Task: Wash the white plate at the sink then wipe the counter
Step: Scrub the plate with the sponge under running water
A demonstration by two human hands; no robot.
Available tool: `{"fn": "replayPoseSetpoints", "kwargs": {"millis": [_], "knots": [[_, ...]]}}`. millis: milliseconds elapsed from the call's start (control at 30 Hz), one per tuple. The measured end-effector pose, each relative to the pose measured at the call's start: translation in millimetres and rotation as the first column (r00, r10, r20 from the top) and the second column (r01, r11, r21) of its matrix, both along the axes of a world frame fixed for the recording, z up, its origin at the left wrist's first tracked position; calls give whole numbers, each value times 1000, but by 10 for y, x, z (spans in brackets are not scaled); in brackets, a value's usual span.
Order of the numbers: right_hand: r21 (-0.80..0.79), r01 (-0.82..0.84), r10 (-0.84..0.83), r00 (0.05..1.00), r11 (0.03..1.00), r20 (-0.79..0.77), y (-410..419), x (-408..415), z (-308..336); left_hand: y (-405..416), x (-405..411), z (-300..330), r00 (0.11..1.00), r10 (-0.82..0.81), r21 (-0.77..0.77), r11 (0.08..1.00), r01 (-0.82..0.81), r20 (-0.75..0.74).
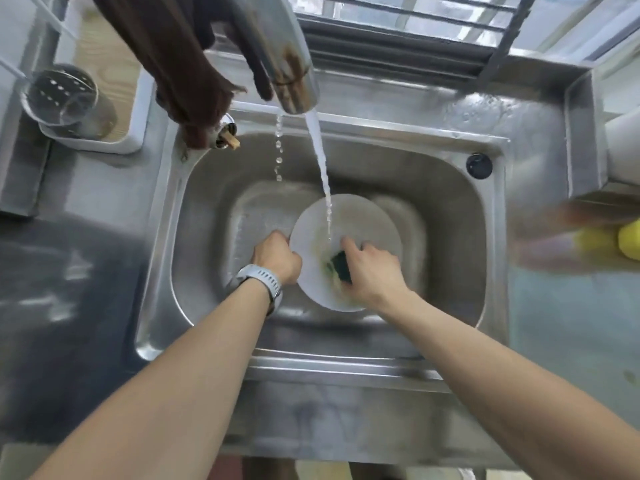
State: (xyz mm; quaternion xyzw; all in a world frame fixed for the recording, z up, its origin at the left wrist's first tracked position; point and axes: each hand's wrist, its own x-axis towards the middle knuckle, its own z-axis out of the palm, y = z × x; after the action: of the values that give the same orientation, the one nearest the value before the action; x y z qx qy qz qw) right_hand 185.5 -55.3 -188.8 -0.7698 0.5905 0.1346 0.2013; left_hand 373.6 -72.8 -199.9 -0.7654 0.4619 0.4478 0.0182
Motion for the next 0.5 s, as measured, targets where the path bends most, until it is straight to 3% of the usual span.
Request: {"fn": "replayPoseSetpoints", "kwargs": {"millis": [100, 200, 267, 400, 500], "knots": [[-38, 15, -11, 996, 999, 88, -299, 218, -102, 17, 15, -37, 999, 34, 7, 999, -34, -7], [-119, 170, -175, 984, 978, -30, -517, -51, -80, 2, 33, -59, 997, 75, -13, 997, -75, 1], [-96, 171, -180, 979, 981, -93, -293, -171, -53, -1, 1, -20, 997, 80, -39, 996, -79, 7], [7, 4, -4, 997, 1000, 83, -78, 166, -45, 12, -26, 1, 996, 84, -48, 995, -84, -1], [-52, 140, -134, 986, 989, 99, -391, 178, -36, 13, -3, 11, 996, 87, -51, 995, -87, 10]]}}
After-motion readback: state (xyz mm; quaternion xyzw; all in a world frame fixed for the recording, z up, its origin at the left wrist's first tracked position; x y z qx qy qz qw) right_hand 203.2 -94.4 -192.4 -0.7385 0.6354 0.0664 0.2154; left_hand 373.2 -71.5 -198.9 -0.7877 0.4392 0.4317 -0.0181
